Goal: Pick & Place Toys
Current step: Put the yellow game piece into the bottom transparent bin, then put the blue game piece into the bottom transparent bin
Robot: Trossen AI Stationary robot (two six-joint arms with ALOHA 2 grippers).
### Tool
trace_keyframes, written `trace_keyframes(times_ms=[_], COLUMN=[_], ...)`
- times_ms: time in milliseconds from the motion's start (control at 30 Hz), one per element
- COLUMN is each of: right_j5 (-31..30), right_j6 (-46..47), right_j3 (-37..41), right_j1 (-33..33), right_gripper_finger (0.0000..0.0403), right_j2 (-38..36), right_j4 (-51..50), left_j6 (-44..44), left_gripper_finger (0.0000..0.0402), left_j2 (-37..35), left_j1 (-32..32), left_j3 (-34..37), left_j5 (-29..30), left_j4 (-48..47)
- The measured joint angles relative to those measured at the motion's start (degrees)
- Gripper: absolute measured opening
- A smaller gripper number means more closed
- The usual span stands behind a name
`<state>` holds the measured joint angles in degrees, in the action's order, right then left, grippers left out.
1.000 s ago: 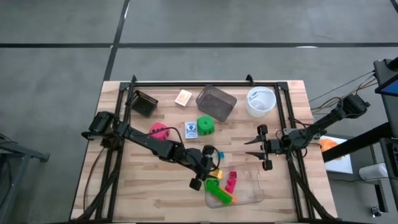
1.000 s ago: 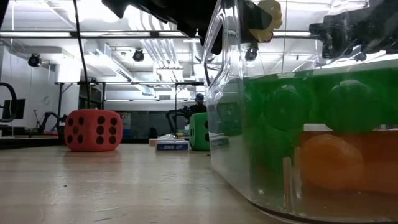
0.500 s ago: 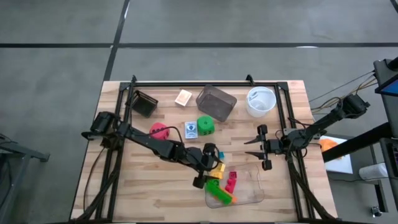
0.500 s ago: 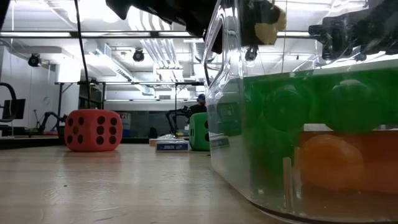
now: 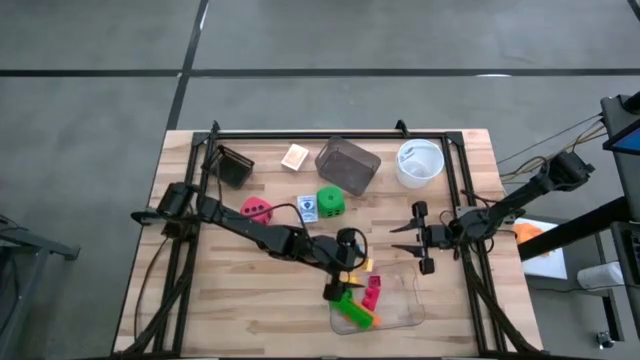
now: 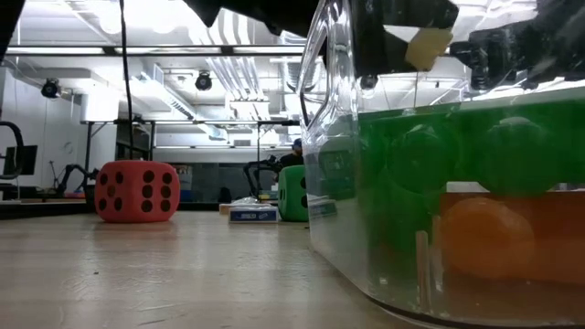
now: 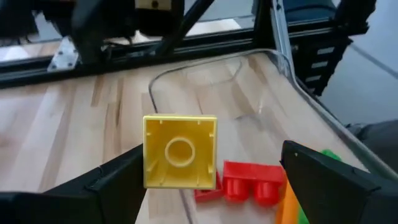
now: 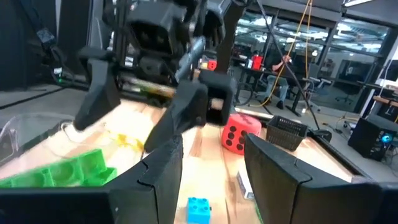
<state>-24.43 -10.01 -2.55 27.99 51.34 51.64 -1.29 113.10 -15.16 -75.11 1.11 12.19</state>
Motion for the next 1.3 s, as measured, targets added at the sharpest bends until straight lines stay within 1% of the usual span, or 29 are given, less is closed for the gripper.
trace_keyframes(times_ms=[100, 233, 300, 533, 767, 867, 1000, 1133, 1300], right_j5=[-0.19, -0.42, -0.42, -0.38, 1.51, 1.55, 1.6, -0.01, -0.48], right_j6=[0.62, 0.82, 0.83, 0.82, 1.32, 2.63, 4.77, 6.26, 6.82], right_j3=[-0.12, -0.37, -0.8, -2.41, -5.64, -8.2, -13.33, -18.51, -24.16], right_j1=[0.0, -0.02, -0.02, -0.02, 0.02, 0.02, 0.02, 0.02, 0.02], right_gripper_finger=[0.0167, 0.0167, 0.0167, 0.0167, 0.0167, 0.0167, 0.0167, 0.0167, 0.0167], right_j2=[1.37, 3.05, 3.88, 5.15, 6.7, 7.84, 10.18, 13.8, 19.13], right_j4=[-0.01, 0.14, 0.22, 0.17, -0.56, -4.11, -12.85, -19.09, -25.61], left_j6=[-1.53, -1.68, -1.66, -0.35, -0.17, -0.17, -0.17, -0.17, -0.18], left_gripper_finger=[0.0357, 0.0357, 0.0357, 0.0358, 0.0358, 0.0358, 0.0358, 0.0358, 0.0358], left_j2=[-0.07, -0.44, -0.44, -0.44, -0.42, -0.42, -0.42, -0.37, -0.37], left_j1=[0.04, 0.0, 0.02, 0.0, -0.11, -0.51, -0.94, -0.9, -0.98], left_j3=[-0.09, 0.09, 0.16, 0.37, 0.37, 0.39, 0.39, 0.39, 0.42], left_j5=[1.52, 7.19, 8.59, 8.8, 8.72, 7.29, 6.59, 6.42, 6.39], left_j4=[1.33, 2.5, 2.4, 1.6, 1.31, 1.22, 1.27, 1.24, 1.25])
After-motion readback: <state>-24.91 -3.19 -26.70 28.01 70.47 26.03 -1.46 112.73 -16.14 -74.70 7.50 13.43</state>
